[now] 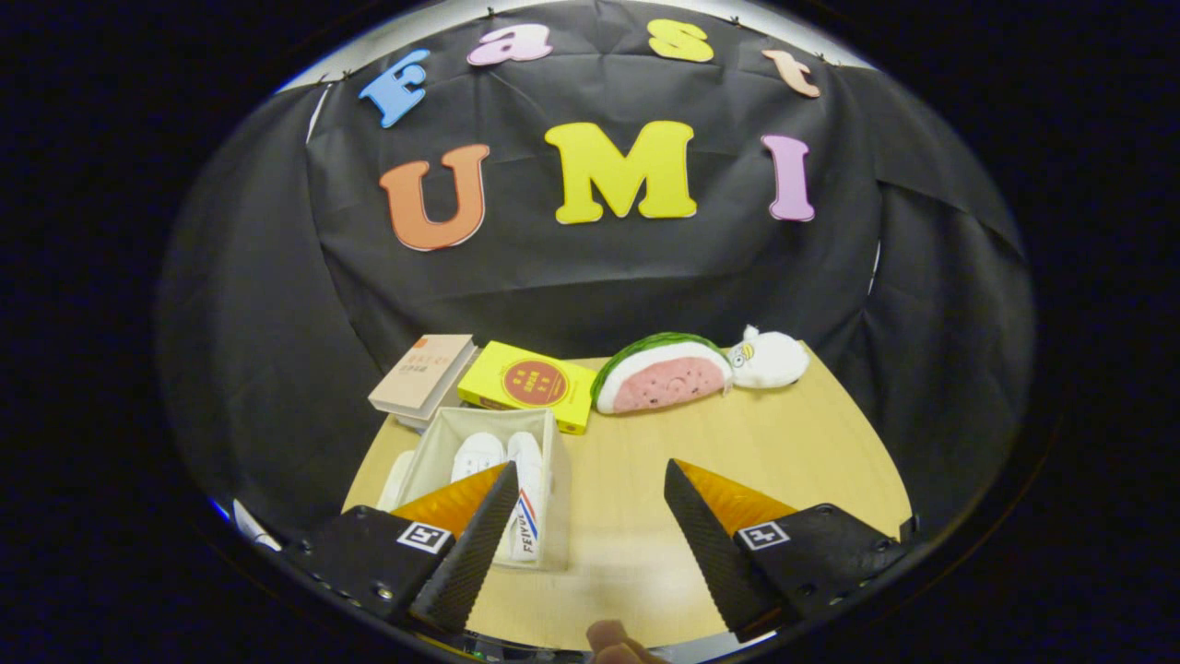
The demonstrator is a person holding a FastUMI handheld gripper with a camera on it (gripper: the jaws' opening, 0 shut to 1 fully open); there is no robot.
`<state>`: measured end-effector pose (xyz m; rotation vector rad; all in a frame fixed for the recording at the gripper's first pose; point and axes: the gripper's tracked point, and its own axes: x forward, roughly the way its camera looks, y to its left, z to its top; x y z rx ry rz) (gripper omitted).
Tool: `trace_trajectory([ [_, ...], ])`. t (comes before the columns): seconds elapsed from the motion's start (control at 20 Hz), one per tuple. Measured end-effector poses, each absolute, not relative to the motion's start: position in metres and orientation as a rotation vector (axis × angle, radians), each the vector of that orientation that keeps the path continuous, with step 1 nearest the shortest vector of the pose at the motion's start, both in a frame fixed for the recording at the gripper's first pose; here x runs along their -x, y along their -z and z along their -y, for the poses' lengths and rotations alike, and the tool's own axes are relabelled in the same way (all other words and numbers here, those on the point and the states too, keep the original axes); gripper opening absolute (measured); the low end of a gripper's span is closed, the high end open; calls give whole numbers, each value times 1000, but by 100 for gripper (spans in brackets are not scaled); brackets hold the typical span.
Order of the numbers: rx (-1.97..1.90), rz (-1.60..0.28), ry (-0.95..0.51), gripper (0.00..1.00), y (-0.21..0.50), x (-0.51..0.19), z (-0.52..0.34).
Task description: Open the storage box then place both shoes into the box .Put the left shoe in first, then the right shoe, with the right side of both shoes facing outward in a uniform manner.
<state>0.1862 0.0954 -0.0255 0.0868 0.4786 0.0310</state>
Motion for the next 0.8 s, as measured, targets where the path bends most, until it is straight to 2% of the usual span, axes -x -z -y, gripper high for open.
trace_trajectory([
  [0.4, 14, -254, -10, 97, -46, -156, -50],
  [0.8, 10, -183, -35, 96, -56, -142, -57],
])
